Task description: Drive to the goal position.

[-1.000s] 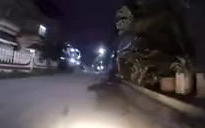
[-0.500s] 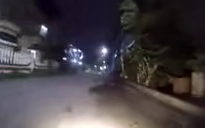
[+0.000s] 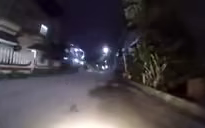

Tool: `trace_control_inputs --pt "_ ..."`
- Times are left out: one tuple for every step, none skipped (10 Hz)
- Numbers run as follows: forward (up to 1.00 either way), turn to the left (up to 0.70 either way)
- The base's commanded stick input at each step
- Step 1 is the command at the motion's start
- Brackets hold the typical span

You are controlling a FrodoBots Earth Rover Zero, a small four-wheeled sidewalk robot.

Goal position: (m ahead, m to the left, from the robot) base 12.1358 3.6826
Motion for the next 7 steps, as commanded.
trace_control_inputs --pt "0.7 0.0" --pt "0.7 0.0" --pt "0.7 0.0" --pt "0.7 0.0" --pt "0.7 0.0" --pt "0.7 0.0" --pt "0.7 0.0"
